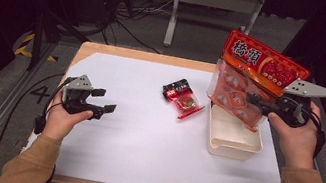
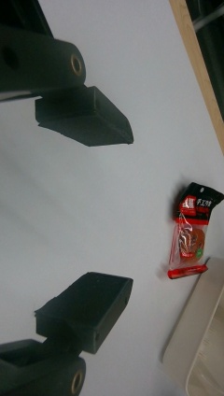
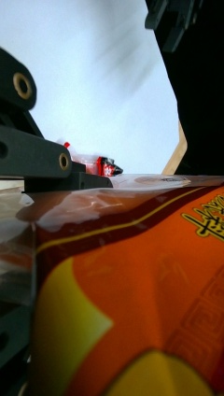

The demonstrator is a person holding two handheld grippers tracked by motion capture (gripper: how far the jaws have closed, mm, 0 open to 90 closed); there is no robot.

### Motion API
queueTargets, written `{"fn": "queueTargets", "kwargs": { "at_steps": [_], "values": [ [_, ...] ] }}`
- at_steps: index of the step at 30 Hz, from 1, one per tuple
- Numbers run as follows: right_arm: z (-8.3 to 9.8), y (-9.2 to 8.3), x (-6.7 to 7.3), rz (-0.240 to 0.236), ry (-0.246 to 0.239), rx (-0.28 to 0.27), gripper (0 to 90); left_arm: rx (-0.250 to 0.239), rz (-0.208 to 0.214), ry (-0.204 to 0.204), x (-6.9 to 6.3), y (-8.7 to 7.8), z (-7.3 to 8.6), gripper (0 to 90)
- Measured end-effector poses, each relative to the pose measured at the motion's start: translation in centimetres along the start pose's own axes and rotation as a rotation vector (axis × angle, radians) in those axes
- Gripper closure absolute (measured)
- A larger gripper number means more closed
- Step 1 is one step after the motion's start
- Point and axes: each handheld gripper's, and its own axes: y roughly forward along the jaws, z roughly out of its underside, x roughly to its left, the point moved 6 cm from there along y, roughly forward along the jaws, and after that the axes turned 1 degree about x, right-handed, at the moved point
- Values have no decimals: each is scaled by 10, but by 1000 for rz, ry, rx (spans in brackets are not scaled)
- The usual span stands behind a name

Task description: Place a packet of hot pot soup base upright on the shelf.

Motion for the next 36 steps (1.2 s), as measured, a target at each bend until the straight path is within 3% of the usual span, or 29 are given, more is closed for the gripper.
{"fn": "queueTargets", "kwargs": {
  "at_steps": [10, 15, 36],
  "values": [
    [7, -4, -8, 15, 33, -15, 709, 0, 5, -13, 2, 0, 2, 273],
    [16, -1, -13, -4, 98, -33, 709, 0, 11, -15, 2, 0, 2, 273],
    [53, 15, -23, 26, 100, 11, 709, -1, 12, -22, 4, 2, 4, 273]
  ]
}}
